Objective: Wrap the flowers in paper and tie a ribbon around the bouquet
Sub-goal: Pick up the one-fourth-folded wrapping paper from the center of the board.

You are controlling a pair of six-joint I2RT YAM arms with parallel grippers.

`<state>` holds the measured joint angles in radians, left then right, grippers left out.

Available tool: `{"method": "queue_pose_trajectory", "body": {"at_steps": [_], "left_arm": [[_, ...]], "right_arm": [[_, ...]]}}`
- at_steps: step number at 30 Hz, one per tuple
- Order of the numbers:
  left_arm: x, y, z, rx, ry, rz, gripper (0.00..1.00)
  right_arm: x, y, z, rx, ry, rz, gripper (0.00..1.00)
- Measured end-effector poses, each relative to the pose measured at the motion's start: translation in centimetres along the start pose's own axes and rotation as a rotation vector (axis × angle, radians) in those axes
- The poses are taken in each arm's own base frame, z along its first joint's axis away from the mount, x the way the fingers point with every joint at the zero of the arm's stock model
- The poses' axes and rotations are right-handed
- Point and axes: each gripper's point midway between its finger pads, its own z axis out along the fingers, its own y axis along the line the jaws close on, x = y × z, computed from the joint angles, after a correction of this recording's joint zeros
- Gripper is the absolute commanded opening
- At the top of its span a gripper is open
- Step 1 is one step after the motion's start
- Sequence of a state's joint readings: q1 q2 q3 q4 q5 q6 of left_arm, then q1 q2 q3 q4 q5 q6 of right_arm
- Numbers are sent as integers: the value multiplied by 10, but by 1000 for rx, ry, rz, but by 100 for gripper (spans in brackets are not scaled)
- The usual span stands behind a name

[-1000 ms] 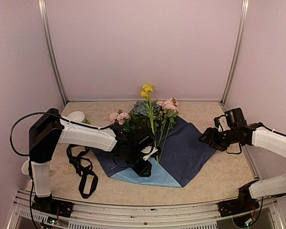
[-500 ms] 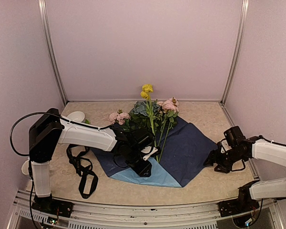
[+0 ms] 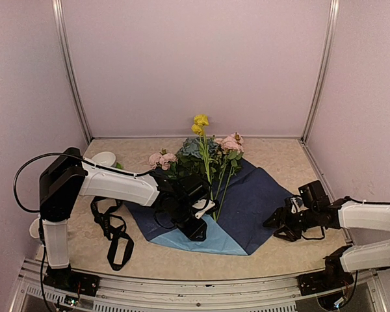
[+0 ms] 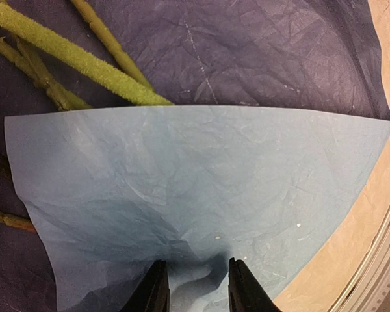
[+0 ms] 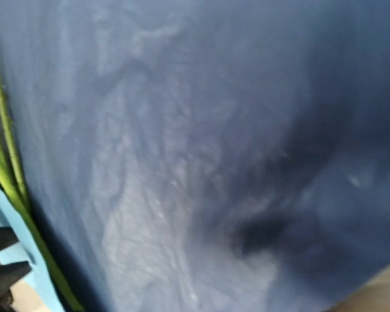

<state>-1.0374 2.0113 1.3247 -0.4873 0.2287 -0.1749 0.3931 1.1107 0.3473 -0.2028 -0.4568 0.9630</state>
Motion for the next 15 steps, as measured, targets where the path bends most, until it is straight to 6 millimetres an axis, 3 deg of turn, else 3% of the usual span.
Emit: {"method": "queue_pose_trajectory", "body": {"at_steps": [7, 15], "left_arm": [[0, 0, 0, 1, -1, 1, 32], [-1, 0, 0, 2, -5, 2, 32]], "right_arm": [[-5, 11, 7, -50, -4, 10, 73], [-16, 16, 9, -116, -87, 86, 70]]}}
